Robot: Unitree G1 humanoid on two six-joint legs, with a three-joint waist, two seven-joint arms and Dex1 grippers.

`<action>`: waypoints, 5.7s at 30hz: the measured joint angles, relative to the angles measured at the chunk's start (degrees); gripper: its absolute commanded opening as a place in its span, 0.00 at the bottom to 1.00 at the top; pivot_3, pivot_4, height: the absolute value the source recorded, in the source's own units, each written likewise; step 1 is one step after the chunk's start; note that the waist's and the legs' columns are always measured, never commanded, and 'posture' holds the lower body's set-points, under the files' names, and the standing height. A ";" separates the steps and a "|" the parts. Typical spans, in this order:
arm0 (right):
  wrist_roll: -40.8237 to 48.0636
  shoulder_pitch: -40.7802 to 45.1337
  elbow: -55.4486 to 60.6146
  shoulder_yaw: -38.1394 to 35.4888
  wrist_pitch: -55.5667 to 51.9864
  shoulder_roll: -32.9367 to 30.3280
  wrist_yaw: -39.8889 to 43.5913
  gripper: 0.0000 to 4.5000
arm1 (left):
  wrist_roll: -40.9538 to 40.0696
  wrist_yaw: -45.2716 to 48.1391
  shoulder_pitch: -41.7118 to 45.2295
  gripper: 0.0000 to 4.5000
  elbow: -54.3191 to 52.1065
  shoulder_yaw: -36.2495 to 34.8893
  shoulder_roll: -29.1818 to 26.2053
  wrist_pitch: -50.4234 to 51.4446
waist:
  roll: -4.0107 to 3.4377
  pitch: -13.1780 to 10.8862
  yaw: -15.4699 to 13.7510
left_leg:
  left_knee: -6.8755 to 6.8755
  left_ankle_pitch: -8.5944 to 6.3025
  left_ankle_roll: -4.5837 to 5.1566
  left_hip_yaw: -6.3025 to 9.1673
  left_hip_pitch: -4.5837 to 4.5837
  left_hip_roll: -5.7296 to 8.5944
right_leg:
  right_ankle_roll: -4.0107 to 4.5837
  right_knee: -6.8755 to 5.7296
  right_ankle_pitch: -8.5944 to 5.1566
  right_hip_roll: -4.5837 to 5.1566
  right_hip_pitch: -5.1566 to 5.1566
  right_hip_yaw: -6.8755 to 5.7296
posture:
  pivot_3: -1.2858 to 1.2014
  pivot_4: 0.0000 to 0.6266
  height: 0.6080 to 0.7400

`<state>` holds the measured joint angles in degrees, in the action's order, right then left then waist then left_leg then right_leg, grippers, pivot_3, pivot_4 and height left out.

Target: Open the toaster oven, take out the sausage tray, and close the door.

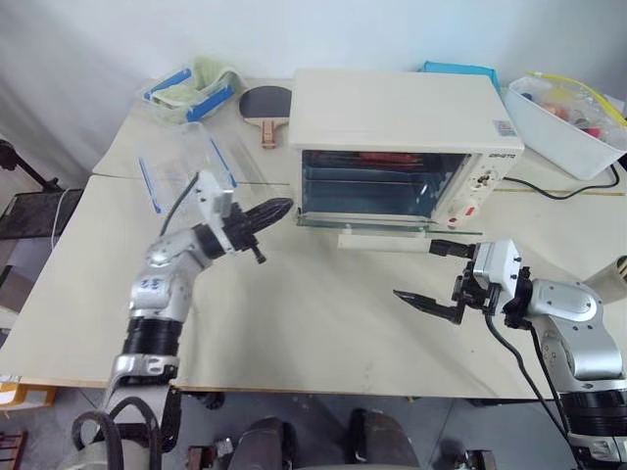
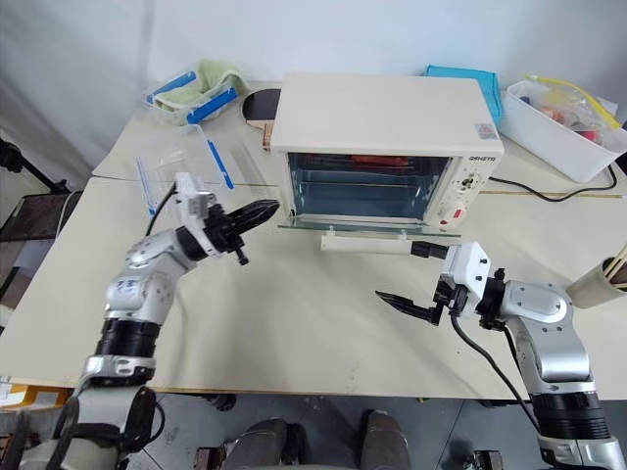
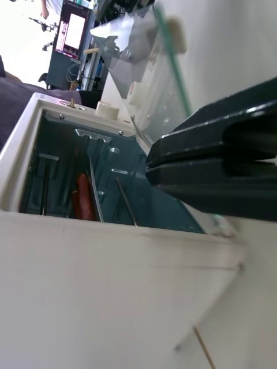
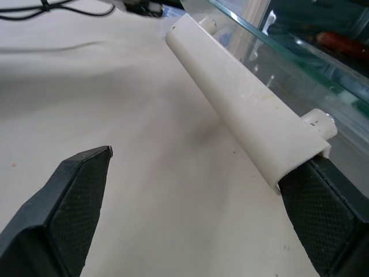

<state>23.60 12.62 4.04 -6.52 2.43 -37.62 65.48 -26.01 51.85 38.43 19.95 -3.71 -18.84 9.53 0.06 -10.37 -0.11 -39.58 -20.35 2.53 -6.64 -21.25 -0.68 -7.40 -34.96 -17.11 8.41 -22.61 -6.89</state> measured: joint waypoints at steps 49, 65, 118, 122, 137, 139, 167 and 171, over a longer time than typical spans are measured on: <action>-45.20 29.07 -17.41 21.56 -1.06 9.24 -45.20 1.00 | 0.68 -3.74 -21.15 0.99 -24.19 -0.42 -0.41 0.98 | -0.03 0.01 0.55 | -0.37 -0.03 0.06 0.33 -0.16 -0.06 | -0.02 -0.15 0.01 0.09 0.08 -0.17 | 0.52 0.24 1.00; -55.45 38.98 -39.31 25.39 9.36 12.19 -58.01 0.28 | 0.63 -5.55 -21.63 1.00 -24.98 -0.75 -0.95 -0.33 | -0.06 0.00 2.01 | -0.31 0.00 -0.01 0.42 -0.24 -0.11 | 0.01 -0.12 0.00 0.03 0.07 -0.28 | 0.52 0.24 1.00; -58.61 -0.38 19.92 17.91 -0.87 6.41 -40.85 0.01 | -3.39 2.81 -0.46 1.00 -1.81 -4.90 -1.38 2.42 | 0.10 0.00 1.55 | -0.16 0.06 -0.06 0.44 -0.29 -0.11 | 0.02 -0.02 -0.01 -0.04 -0.01 -0.45 | 0.52 0.24 1.00; -58.22 -3.06 22.34 16.21 2.57 3.94 -40.87 0.01 | -7.17 -1.93 -5.19 1.00 -8.38 -6.80 -5.39 16.47 | 0.10 0.00 1.57 | -0.16 0.06 -0.06 0.46 -0.27 -0.12 | 0.02 -0.04 -0.01 -0.02 0.01 -0.43 | 0.52 0.24 1.00; -52.62 -7.11 23.44 14.68 10.50 -0.83 -35.92 0.01 | -31.41 -17.37 -7.20 1.00 -18.03 -15.08 -6.83 59.53 | 0.16 -0.03 0.23 | -0.37 0.06 -0.06 0.63 -0.23 -0.10 | 0.02 -0.09 -0.01 0.03 0.18 -0.47 | 0.52 0.24 1.00; -52.45 -6.67 23.43 14.70 11.25 -0.82 -35.68 0.01 | -33.51 -19.22 -7.14 1.00 -18.02 -15.99 -6.82 62.92 | 0.16 -0.03 0.24 | -0.37 0.06 -0.07 0.62 -0.22 -0.10 | 0.02 -0.09 -0.01 0.03 0.18 -0.46 | 0.52 0.24 1.00; -44.79 -3.54 19.82 16.23 17.16 -0.53 -29.92 0.18 | -46.66 -33.40 -6.99 0.00 -10.41 -25.28 -2.94 79.73 | 0.16 -0.03 0.20 | -0.39 0.07 -0.10 0.63 -0.18 -0.07 | 0.03 -0.10 -0.02 0.03 0.22 -0.44 | 0.52 0.24 1.00; -40.49 -3.32 19.77 15.09 16.38 -0.42 -29.03 0.46 | -51.86 -40.36 -6.32 0.00 -5.55 -27.40 -2.02 82.38 | 0.17 -0.03 0.19 | -0.39 0.07 -0.10 0.64 -0.17 -0.07 | 0.03 -0.12 -0.02 0.05 0.23 -0.43 | 0.52 0.24 1.00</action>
<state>-16.88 9.30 23.81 8.57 18.80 -38.04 36.45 -77.87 11.48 32.11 14.40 -31.11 -20.86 91.91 0.22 -10.41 0.08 -39.97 -20.28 2.43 -5.99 -21.42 -0.75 -7.37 -35.08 -17.12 8.46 -22.38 -7.32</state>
